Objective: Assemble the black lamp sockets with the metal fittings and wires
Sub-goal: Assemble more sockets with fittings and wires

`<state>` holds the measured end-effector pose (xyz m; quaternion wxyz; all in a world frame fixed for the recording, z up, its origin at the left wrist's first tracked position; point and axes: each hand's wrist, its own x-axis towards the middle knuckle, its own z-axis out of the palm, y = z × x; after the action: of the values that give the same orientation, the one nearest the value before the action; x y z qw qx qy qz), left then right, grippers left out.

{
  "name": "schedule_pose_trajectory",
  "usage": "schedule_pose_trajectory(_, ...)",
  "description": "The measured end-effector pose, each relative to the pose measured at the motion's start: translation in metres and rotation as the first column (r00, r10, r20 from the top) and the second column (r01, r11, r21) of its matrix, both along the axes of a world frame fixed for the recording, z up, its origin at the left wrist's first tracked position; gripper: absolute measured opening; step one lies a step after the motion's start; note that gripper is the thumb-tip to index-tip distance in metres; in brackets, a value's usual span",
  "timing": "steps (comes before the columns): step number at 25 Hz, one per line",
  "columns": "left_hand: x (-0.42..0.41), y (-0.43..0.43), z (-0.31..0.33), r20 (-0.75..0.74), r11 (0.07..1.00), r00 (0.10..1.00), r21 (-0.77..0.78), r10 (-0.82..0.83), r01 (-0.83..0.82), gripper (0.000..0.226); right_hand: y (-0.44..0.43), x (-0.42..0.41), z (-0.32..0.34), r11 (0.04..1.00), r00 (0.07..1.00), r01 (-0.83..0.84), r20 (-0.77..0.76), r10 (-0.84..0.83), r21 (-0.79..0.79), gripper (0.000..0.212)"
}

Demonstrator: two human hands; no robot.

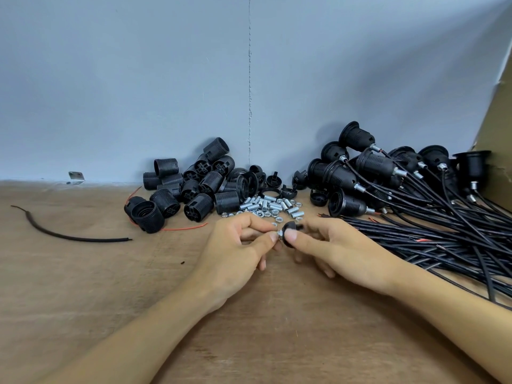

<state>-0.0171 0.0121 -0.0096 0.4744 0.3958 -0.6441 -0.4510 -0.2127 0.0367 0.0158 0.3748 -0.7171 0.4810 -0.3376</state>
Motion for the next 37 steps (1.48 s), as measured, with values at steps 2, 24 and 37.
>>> schedule_pose_trajectory(2, 0.000, 0.001, 0.000, 0.019, 1.000, 1.000, -0.001, -0.016, 0.016, 0.004, -0.001, 0.001, 0.003, 0.998, 0.998, 0.047, -0.041, -0.045, 0.039, 0.045)
schedule_pose_trajectory(24, -0.003, 0.007, 0.001, 0.192, 0.992, 0.981, -0.111, -0.034, 0.056, 0.043, 0.000, -0.001, 0.002, 0.999, 0.999, -0.032, -0.013, 0.032, -0.042, 0.027)
schedule_pose_trajectory(37, -0.007, 0.003, -0.001, 0.280, 0.996, 0.959, -0.071, -0.027, 0.049, 0.041, -0.021, -0.058, 0.048, 0.976, 0.720, 0.219, -0.677, -0.148, 0.019, 0.009)
